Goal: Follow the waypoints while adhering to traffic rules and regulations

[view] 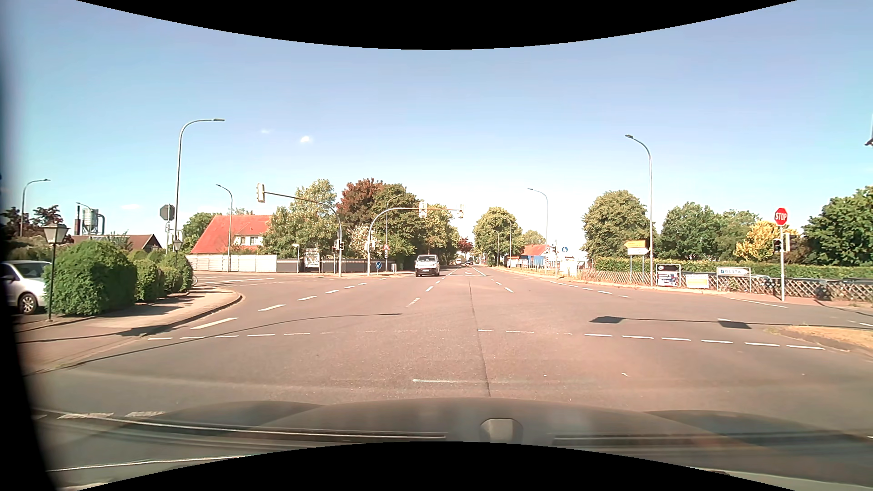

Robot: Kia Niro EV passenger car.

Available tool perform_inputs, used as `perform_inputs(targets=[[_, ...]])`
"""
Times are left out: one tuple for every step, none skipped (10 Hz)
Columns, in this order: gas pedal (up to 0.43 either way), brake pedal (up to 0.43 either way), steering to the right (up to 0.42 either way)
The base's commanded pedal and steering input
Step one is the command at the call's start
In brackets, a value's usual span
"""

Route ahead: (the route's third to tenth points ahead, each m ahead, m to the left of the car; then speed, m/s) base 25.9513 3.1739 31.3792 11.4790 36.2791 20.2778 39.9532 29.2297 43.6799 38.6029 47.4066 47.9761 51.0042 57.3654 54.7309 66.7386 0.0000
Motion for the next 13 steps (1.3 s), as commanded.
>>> perform_inputs(targets=[[0.000,0.329,0.008],[0.000,0.323,0.008],[0.000,0.329,0.008],[0.000,0.329,0.008],[0.000,0.329,0.008],[0.000,0.329,0.008],[0.000,0.329,0.008],[0.000,0.329,0.008],[0.000,0.329,0.008],[0.000,0.329,0.008],[0.000,0.329,0.008],[0.000,0.323,0.008],[0.000,0.329,0.008]])
